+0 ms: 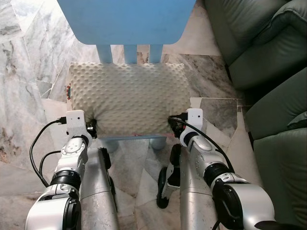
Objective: Move the pillow to the sofa
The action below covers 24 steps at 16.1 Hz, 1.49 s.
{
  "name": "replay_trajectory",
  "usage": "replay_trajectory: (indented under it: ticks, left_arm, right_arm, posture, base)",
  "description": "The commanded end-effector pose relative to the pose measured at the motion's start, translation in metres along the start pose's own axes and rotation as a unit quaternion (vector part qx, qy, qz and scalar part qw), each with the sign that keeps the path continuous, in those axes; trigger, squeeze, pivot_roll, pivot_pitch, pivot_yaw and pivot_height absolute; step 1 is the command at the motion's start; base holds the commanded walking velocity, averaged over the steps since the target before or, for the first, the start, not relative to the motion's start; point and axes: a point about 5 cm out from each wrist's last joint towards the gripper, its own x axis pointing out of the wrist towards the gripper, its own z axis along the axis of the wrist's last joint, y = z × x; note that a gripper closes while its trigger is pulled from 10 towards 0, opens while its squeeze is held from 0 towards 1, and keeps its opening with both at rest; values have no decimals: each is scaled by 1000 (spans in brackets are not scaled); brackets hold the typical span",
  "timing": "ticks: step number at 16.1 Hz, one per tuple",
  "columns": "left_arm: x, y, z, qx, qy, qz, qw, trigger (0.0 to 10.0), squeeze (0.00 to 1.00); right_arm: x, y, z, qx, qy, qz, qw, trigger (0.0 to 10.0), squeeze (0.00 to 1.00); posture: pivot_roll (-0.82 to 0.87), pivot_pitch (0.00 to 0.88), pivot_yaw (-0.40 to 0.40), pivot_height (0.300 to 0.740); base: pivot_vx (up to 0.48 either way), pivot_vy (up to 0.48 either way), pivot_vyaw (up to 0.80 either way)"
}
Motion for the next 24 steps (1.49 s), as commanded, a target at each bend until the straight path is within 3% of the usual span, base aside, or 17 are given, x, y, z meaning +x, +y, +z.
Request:
replay_trajectory:
  ticks: [1,7,13,15,17,20,22,24]
  left_arm:
    - [-5,0,-21,-6,35,1,999,0,0]
    - [-2,-6,-18,-14,29,11,999,0,0]
    - [5,-11,-9,2,54,21,998,0,0]
    - [9,-18,1,3,43,6,999,0,0]
    - [12,-16,12,-30,34,13,999,0,0]
    - [14,-10,22,-26,16,8,1000,0,0]
    - [16,-6,34,-26,-7,7,1000,0,0]
    - [16,-8,54,-24,-61,-14,998,0,0]
  right_arm:
    - [-7,-3,-24,14,44,-8,999,0,0]
    - [-7,-7,-21,10,44,-18,999,0,0]
    - [-2,-9,-7,-23,31,-13,999,0,0]
    - [-1,-14,2,-6,14,-14,1000,0,0]
    - [1,-14,12,-7,-4,-6,1000,0,0]
    - [3,-19,28,-25,-26,6,999,0,0]
    - [2,-25,35,-42,-37,10,998,0,0]
    - [0,-30,44,-60,-63,26,996,0,0]
  posture:
    - [189,416,-98,566]
    - [177,393,-111,566]
    - [156,284,-123,566]
    - [155,250,-123,566]
    - [147,205,-116,566]
    - [129,118,-98,566]
    - [120,66,-90,566]
    - [105,20,-60,566]
  base:
    - [0,0,0]
    - [0,0,0]
    - [0,0,0]
    - [0,0,0]
    - [0,0,0]
    - [0,0,0]
    - [0,0,0]
    - [0,0,0]
